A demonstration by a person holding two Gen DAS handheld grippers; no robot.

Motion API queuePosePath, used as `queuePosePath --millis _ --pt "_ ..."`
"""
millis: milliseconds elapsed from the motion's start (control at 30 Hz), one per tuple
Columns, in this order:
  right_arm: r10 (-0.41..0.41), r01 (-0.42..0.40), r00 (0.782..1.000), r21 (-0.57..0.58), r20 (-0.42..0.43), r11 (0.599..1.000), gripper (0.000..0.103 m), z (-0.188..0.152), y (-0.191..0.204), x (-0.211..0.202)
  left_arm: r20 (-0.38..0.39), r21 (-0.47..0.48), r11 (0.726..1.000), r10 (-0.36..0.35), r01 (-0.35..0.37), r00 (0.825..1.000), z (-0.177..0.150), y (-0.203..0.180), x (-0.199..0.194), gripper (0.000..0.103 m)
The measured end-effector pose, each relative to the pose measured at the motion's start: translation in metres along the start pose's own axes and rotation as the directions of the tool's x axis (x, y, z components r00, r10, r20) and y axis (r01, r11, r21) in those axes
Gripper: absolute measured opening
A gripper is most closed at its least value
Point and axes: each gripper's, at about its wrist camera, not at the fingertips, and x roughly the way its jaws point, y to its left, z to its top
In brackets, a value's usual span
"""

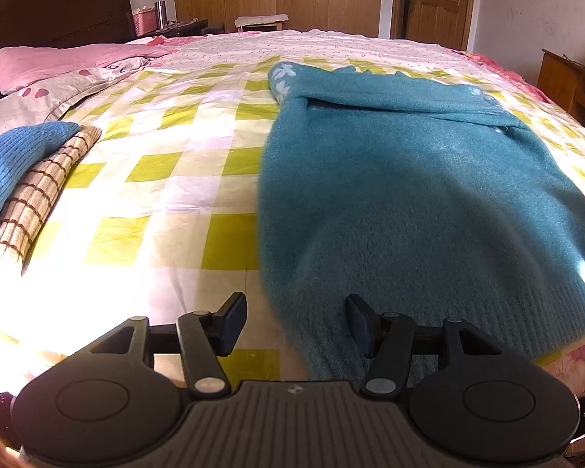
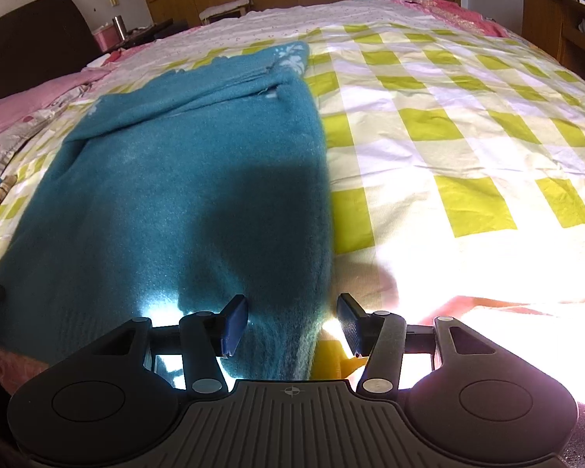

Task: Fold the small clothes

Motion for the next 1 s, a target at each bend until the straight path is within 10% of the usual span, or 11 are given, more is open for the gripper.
queuePosePath --millis 1000 --pt "0.037 -0.039 0.999 -0.062 -0.027 0.997 0.023 0.003 0.011 -0.002 -0.039 -0.058 0.997 -0.06 0.057 0.997 0.002 -0.005 0.012 0.054"
